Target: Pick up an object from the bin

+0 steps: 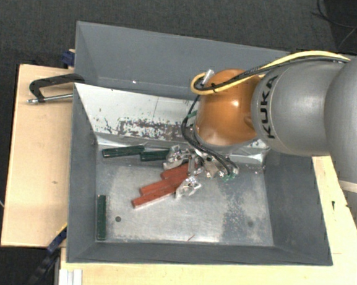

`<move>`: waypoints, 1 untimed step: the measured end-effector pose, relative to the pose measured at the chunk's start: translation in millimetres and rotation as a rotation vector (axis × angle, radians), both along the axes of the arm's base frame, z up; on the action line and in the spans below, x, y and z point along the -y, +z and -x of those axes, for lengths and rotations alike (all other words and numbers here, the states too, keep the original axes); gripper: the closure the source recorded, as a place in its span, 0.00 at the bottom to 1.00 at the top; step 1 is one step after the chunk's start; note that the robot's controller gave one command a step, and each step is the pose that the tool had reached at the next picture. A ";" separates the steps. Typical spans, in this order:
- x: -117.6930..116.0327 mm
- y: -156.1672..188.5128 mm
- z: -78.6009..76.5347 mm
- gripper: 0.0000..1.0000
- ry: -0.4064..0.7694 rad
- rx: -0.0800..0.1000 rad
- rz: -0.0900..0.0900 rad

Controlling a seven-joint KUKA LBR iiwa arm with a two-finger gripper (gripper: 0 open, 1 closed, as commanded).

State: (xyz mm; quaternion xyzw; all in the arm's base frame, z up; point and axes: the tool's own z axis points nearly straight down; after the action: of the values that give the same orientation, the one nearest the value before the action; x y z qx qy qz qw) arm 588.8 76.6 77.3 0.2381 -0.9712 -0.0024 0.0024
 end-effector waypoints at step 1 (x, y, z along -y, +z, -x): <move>0.0 0.0 0.0 1.00 0.000 0.000 0.000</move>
Offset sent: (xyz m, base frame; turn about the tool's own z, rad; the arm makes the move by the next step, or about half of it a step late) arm 0.0001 -0.0002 0.0643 0.0000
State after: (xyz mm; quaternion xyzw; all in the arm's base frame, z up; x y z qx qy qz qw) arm 588.9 76.6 77.3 0.2380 -0.9713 -0.0023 0.0023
